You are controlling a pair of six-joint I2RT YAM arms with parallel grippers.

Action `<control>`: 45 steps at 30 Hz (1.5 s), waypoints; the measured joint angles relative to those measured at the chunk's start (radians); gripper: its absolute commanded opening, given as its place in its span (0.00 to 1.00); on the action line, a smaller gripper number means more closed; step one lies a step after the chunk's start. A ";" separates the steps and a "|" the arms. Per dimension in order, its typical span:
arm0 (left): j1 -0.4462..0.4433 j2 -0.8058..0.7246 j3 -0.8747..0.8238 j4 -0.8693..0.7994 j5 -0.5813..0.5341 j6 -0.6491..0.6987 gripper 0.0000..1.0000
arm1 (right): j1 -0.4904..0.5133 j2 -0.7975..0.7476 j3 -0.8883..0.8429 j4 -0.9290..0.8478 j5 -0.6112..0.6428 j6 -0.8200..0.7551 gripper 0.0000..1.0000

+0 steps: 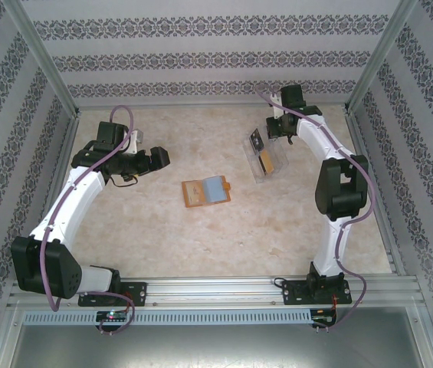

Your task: Take the credit cards out of the card holder

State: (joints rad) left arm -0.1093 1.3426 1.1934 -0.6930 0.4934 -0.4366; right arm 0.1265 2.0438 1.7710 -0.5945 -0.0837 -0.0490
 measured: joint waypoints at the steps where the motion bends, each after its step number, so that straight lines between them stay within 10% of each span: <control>1: 0.000 0.000 0.000 0.000 0.000 0.000 1.00 | 0.000 0.002 0.002 -0.001 0.000 -0.001 0.08; 12: 0.000 0.000 0.000 0.000 0.000 0.000 1.00 | 0.000 -0.010 0.000 -0.018 0.000 0.049 0.41; 25: 0.000 0.001 -0.020 0.001 -0.002 -0.002 1.00 | 0.122 -0.424 -0.378 0.059 -0.006 0.312 0.64; 36: 0.000 0.021 -0.069 0.037 -0.032 -0.050 1.00 | 0.516 -0.337 -0.569 0.166 0.004 0.560 0.58; 45: 0.000 0.035 -0.112 0.077 -0.024 -0.093 1.00 | 0.576 -0.122 -0.502 0.271 -0.107 0.681 0.40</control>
State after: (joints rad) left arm -0.1089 1.3781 1.0813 -0.6155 0.4694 -0.5293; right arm 0.7025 1.9221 1.2690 -0.3237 -0.1909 0.6323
